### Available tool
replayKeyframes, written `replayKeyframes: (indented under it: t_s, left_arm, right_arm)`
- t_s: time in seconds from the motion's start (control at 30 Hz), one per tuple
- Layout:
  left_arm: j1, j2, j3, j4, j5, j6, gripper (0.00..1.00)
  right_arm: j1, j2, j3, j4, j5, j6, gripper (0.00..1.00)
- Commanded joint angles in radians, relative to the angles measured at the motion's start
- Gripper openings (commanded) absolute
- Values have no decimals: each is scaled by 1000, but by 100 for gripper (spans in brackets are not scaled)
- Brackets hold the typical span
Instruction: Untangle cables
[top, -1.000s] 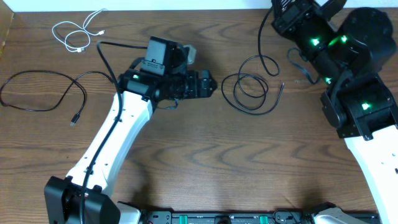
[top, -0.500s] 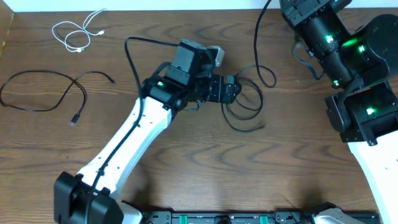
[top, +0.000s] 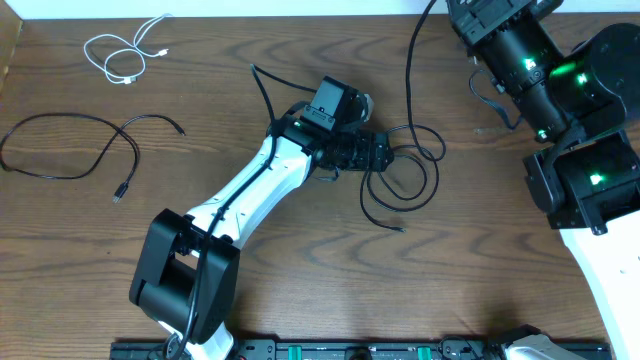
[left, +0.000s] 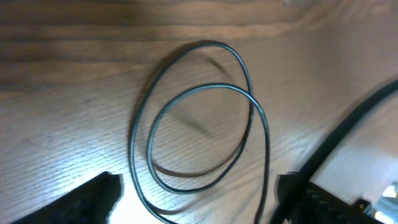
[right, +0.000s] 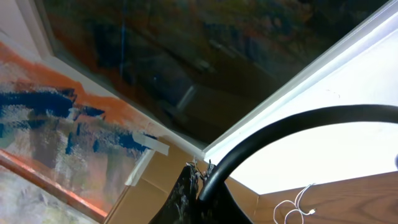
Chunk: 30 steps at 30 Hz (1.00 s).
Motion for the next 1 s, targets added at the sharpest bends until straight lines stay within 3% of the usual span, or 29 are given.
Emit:
replayKeyframes:
  t_s: [0.0, 0.13, 0.23, 0.3, 0.63, 0.8, 0.97]
  left_arm:
    - [-5, 2, -4, 4, 59, -3, 63]
    - [-5, 2, -3, 5, 59, -3, 46]
    - [-3, 1, -3, 9, 59, -3, 27]
    - [-2, 1, -3, 12, 59, -3, 8]
    - [-2, -15, 5, 12, 61, -3, 7]
    - [-2, -83, 21, 12, 73, -3, 7]
    - [-2, -173, 23, 23, 59, -2, 7]
  right_arm:
    - [-9, -18, 8, -2, -5, 8, 1]
    - [-14, -18, 8, -38, 0, 8, 1]
    - [-44, -18, 8, -103, 0, 3, 1]
    - [-71, -18, 8, -163, 0, 0, 1]
    - [-222, -18, 8, -447, -1, -13, 2]
    - [-284, -18, 8, -583, 54, -233, 19]
    - [-308, -12, 7, -822, 277, -364, 18]
